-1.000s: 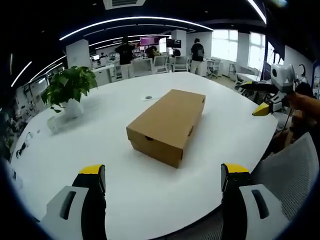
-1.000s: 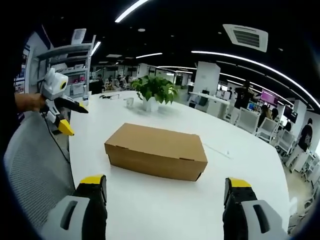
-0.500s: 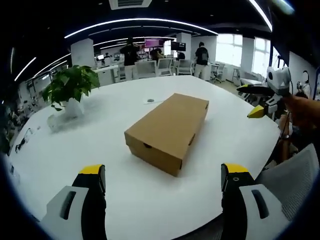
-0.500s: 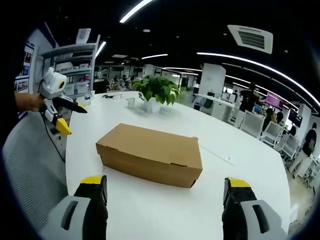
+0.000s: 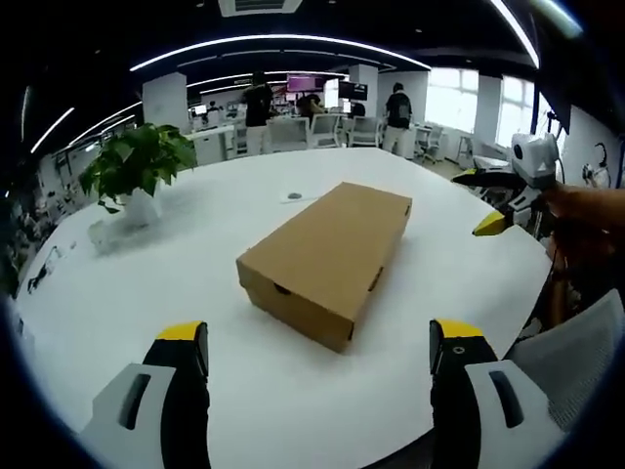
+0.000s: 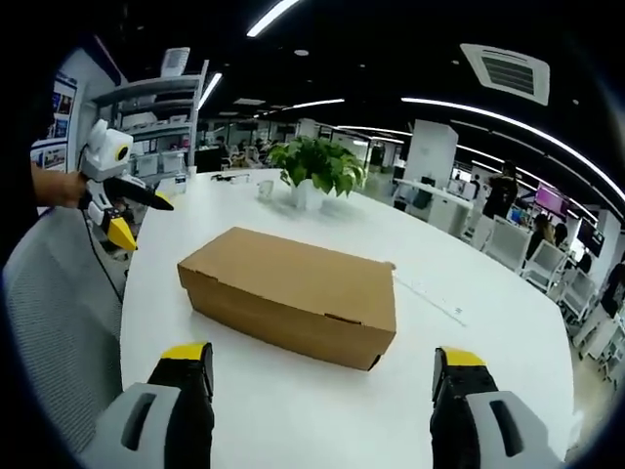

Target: Operate the shoe box by opening the lid, removing the specified soft item, and placing it in the target area until the item is outside and the box remains undamaged.

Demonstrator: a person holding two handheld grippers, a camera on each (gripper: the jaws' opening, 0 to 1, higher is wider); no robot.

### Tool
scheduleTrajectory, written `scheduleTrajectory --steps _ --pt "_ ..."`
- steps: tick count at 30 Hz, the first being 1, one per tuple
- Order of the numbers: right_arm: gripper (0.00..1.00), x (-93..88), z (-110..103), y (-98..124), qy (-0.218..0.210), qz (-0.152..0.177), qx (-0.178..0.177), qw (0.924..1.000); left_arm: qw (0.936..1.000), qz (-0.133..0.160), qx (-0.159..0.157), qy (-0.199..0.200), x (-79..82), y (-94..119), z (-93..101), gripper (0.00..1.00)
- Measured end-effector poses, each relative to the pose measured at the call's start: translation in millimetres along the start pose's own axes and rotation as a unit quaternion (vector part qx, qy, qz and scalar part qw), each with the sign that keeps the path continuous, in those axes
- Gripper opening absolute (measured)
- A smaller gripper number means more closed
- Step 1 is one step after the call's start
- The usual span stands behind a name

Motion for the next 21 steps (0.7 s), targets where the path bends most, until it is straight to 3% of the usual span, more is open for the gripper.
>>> scheduleTrajectory --steps 7,21 --pt "0.87 1.9 13 -18 0.001 0.017 0.017 0.9997 0.9999 -0.004 -0.01 0.01 -1.2 -14 7.5 0.95" --pt "0.8 -5.9 24 -51 0.001 -0.007 0.046 0.9989 0.9993 -0.008 -0.012 0.034 -2.5 -43 13.1 0.86"
Point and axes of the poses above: the point that each gripper's makers call its tool centre point, and the gripper's own axes: y roughly backward along the fingers, z roughly to its right, x roughly out of its top, the point moved 7 cm from there along y, roughly backward along the fingers, and after that the axes turned 3 degrees about -x, right-handed, at the moved point
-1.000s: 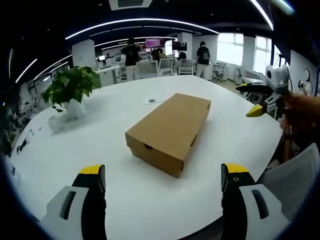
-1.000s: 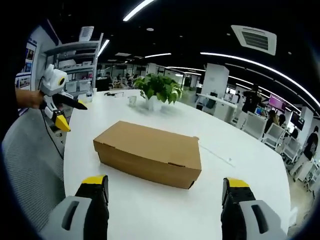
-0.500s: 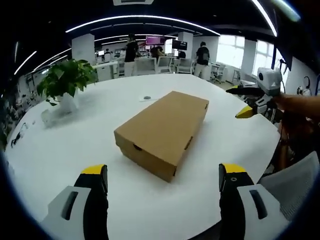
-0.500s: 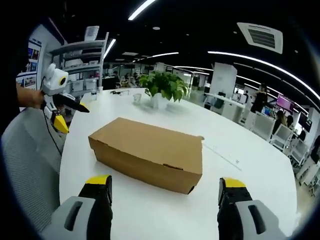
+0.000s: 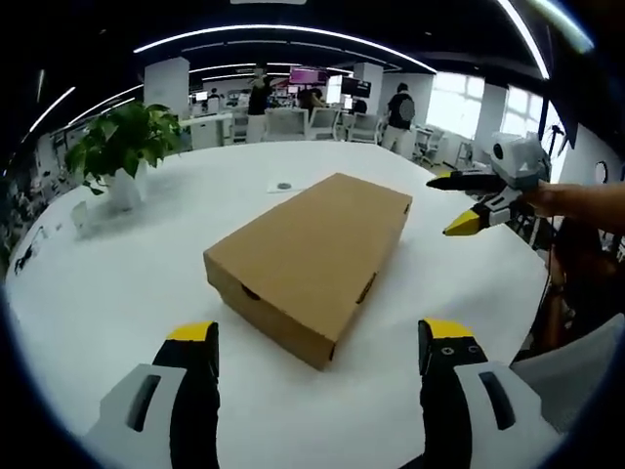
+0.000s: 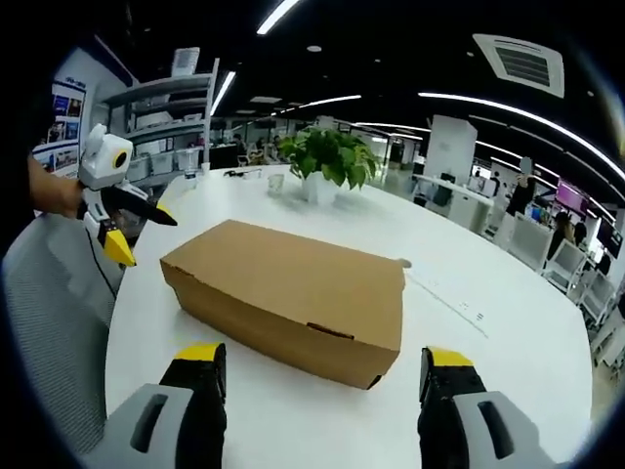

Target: Operate the shoe box by opening the lid, removing the specified soft item, and placing it in the target area until the item is outside and the box remains undamaged.

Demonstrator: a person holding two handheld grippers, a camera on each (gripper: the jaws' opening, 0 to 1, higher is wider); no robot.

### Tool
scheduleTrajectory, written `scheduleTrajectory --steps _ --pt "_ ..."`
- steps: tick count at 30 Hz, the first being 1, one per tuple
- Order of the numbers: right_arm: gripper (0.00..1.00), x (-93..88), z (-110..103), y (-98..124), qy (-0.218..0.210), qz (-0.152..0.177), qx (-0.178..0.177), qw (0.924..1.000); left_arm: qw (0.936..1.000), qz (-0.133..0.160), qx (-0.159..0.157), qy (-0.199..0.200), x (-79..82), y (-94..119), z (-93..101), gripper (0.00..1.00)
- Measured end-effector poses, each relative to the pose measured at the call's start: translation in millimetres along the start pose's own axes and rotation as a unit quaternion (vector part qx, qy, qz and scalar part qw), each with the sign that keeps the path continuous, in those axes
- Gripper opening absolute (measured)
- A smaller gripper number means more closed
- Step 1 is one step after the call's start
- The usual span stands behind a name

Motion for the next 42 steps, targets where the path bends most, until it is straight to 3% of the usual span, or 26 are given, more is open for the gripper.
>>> scheduleTrajectory --steps 17,27,29,42 --pt "0.71 -0.5 11 -30 -0.019 -0.032 0.002 0.9993 0.9993 -0.004 0.022 0.029 -2.7 -34 -7.7 0.74" --pt "0.65 -10.2 20 -49 -0.037 -0.052 -0.002 0.998 0.9989 -0.01 0.022 0.039 -8.6 -49 -12.3 0.66" --pt "0.59 -11.2 21 -50 -0.039 -0.055 -0.009 0.9977 0.999 -0.011 0.02 0.038 -9.1 -53 -11.0 0.66" --pt "0.58 -11.6 16 -49 -0.055 -0.052 -0.013 0.997 0.9995 -0.016 0.017 0.02 -10.9 -53 -14.9 0.64"
Point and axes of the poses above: the point that each gripper's makers call its tool centre point, and the gripper's own axes: y roughly backward along the fingers, z roughly to its right, x roughly out of its top, the point moved 7 cm from there along y, roughly backward along the fingers, and after that the axes turned 3 degrees about -x, right-handed, at the moved point
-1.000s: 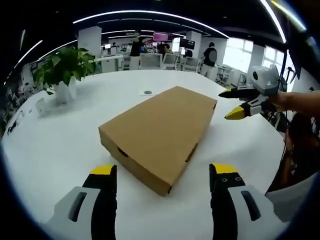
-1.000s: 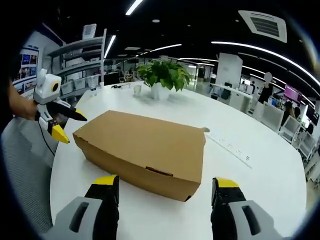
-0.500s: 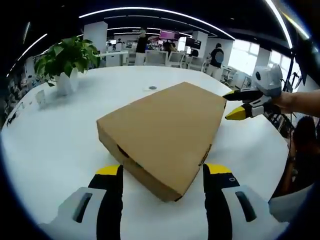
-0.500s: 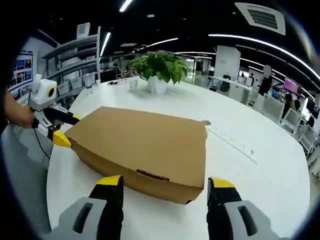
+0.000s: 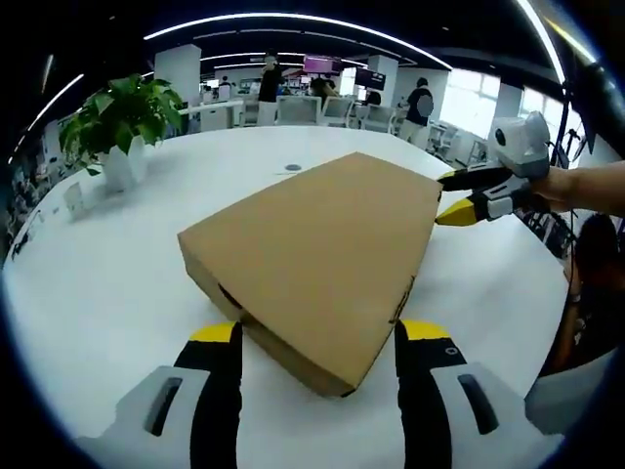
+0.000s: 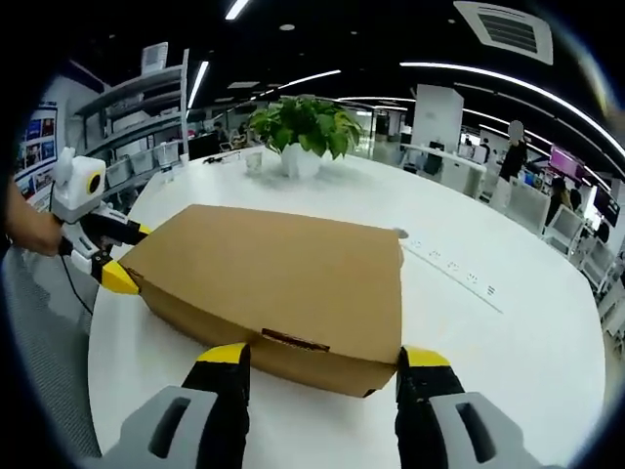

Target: Operate the shoe box by opening the lid, removing the specified soft item, and placing it in the target area until the item is outside and the box remains undamaged.

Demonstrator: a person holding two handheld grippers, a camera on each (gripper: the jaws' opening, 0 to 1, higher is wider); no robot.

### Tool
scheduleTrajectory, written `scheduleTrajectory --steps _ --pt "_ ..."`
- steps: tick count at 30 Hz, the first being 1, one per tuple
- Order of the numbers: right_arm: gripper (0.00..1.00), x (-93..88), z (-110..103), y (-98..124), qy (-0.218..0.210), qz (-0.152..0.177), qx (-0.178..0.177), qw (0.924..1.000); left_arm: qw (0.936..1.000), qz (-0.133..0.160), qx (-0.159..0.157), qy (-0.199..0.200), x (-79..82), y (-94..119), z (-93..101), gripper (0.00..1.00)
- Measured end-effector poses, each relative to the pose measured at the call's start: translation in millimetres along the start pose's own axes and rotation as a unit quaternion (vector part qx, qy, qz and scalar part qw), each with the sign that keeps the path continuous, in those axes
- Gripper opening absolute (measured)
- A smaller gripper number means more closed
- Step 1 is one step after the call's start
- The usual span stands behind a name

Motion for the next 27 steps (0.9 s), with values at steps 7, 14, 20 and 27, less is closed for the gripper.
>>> scheduleTrajectory --steps 7,14,20,27 --pt "0.56 0.6 -12 3 -0.023 0.012 -0.002 0.9997 0.9999 -0.008 -0.005 -0.007 1.2 5 -10.4 0.61" --pt "0.53 1.7 -25 2 -0.045 0.017 -0.015 0.9987 0.9998 -0.007 -0.017 -0.012 -1.5 10 -23.8 0.58" --pt "0.53 1.6 -34 2 -0.053 0.023 -0.025 0.998 0.9995 -0.013 -0.024 -0.013 -0.9 13 -32.7 0.57" --pt "0.53 0.6 -47 6 -0.064 0.022 -0.043 0.9967 0.9988 -0.022 -0.037 -0.024 -1.2 16 -40.3 0.57"
Point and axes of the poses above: the point that each gripper's makers call its tool centre point, and the gripper's own axes: y roughly backward along the fingers, z roughly to its right, x roughly out of its top, the point moved 7 cm from there along y, roughly backward along the fingers, and after that the axes turned 3 degrees about -x, right-handed, at the moved point
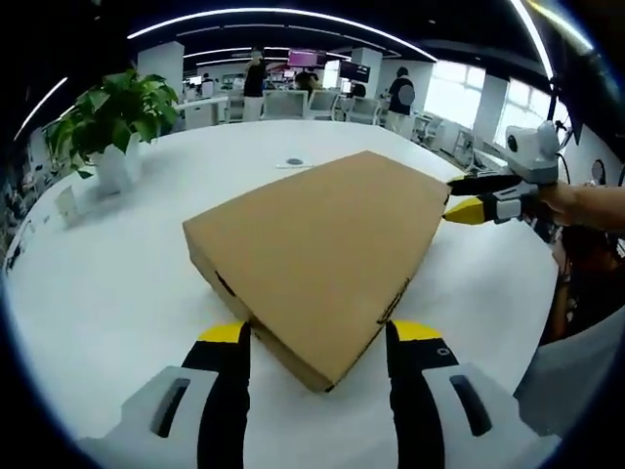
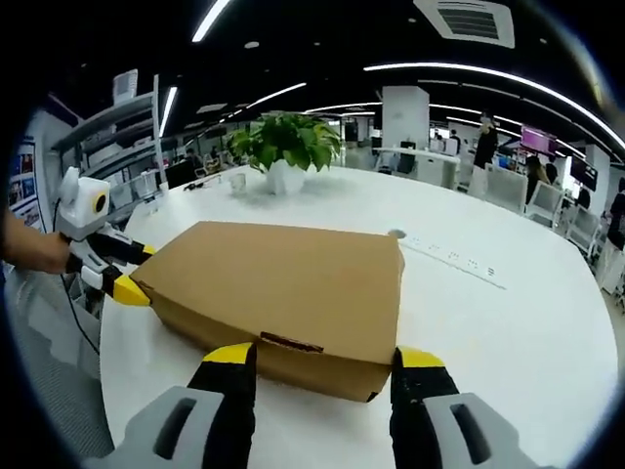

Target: Operate the shoe box by opening the lid, removing the specified soft item, and placing it in the target area until the item is outside and the box remains undamaged.

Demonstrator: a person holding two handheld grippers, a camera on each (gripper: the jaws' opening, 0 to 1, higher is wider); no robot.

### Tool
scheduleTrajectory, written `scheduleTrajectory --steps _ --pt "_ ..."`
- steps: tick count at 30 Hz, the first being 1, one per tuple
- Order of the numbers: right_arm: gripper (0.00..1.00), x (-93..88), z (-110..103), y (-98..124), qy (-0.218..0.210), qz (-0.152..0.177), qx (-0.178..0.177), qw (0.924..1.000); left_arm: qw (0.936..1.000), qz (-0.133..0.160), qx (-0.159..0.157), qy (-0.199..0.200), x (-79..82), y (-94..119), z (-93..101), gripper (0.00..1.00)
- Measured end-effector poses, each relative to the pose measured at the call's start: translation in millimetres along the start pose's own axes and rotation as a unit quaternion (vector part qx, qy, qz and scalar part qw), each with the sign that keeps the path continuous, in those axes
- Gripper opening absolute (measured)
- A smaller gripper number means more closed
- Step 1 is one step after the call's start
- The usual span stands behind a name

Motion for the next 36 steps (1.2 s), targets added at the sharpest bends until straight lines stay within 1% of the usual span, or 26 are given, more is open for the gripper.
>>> scheduleTrajectory --steps 5,9,14,17,27,36 --pt "0.52 -2.3 -7 3 -0.008 0.005 -0.012 0.9999 0.9998 -0.011 -0.014 -0.009 0.6 2 -7.9 0.57" --pt "0.52 -3.2 -14 5 -0.017 0.003 -0.022 0.9996 0.9995 -0.016 -0.021 -0.017 0.4 3 -12.1 0.57" --pt "0.49 -5.8 -21 9 -0.029 0.006 -0.026 0.9992 0.999 -0.015 -0.03 -0.028 -2.1 7 -18.1 0.57" --pt "0.47 -7.8 -25 12 -0.022 0.003 -0.03 0.9993 0.9986 -0.016 -0.037 -0.034 -2.6 8 -21.9 0.57" --pt "0.48 -11.1 -44 16 0.001 -0.005 -0.023 0.9997 0.9964 -0.028 -0.059 -0.054 -3.3 14 -39.4 0.57" --pt "0.47 -15.1 -65 19 0.027 -0.011 -0.01 0.9995 0.9942 -0.039 -0.069 -0.073 -7.8 23 -52.6 0.57"
Point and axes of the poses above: the point that each gripper's makers call its tool centre point, and the gripper's own axes: y roughly backward along the fingers, z roughly to its right, x roughly out of its top, the point moved 7 cm from there along y, roughly backward along the fingers, and after that the axes turned 3 degrees about -x, right-handed, at the moved point
